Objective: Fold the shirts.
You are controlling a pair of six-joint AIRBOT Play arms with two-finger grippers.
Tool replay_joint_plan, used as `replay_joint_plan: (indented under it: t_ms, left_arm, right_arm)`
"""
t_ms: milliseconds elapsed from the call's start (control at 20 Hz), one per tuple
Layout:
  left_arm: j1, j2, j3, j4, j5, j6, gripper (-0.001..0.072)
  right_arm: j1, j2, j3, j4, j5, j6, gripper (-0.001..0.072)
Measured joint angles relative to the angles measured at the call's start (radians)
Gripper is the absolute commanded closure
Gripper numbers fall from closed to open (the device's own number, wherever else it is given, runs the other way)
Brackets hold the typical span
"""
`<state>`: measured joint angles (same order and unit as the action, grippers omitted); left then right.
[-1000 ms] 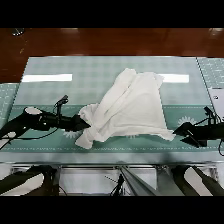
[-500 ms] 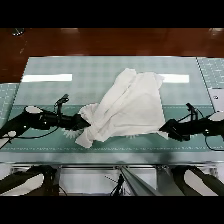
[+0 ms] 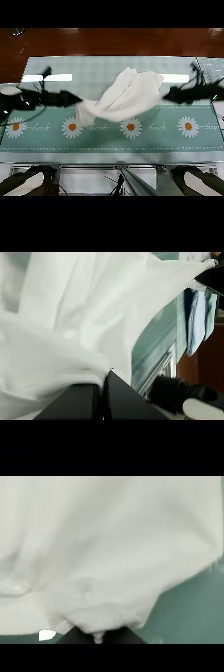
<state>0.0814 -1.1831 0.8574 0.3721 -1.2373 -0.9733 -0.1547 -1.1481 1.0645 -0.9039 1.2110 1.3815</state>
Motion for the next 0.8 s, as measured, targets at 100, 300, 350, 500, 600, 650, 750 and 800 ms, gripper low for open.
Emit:
replay_joint_plan:
  t_ms: [100,300,350,500,600,650,750,800]
  left_arm:
    - [0.003,0.035,0.237,-0.014,0.013,-0.054,0.0679]
    - [0.006,0.08,0.747,0.164,0.057,-0.23,0.0678]
    - [0.006,0.09,0.863,0.233,0.059,-0.277,0.0679]
    - [0.006,0.144,1.136,0.423,0.058,-0.383,0.0678]
    - [0.006,0.207,1.213,0.503,0.051,-0.418,0.0678]
    - [0.006,0.246,1.23,0.53,0.042,-0.43,0.0678]
    - [0.006,0.323,1.233,0.568,0.029,-0.444,0.0677]
    - [0.006,0.365,1.225,0.579,0.029,-0.449,0.0677]
  right_arm:
    - [0.004,0.0,0.288,-0.005,0.025,0.026,0.0686]
    - [0.007,0.013,0.819,-0.032,0.106,0.061,0.0687]
    - [0.008,0.033,0.904,-0.039,0.121,0.068,0.0686]
    - [0.008,0.129,1.039,-0.083,0.151,0.075,0.0686]
    - [0.008,0.203,1.077,-0.11,0.162,0.074,0.0686]
    - [0.008,0.236,1.088,-0.127,0.17,0.074,0.0686]
    - [0.008,0.302,1.103,-0.149,0.19,0.074,0.0686]
    - [0.008,0.332,1.108,-0.155,0.204,0.074,0.0686]
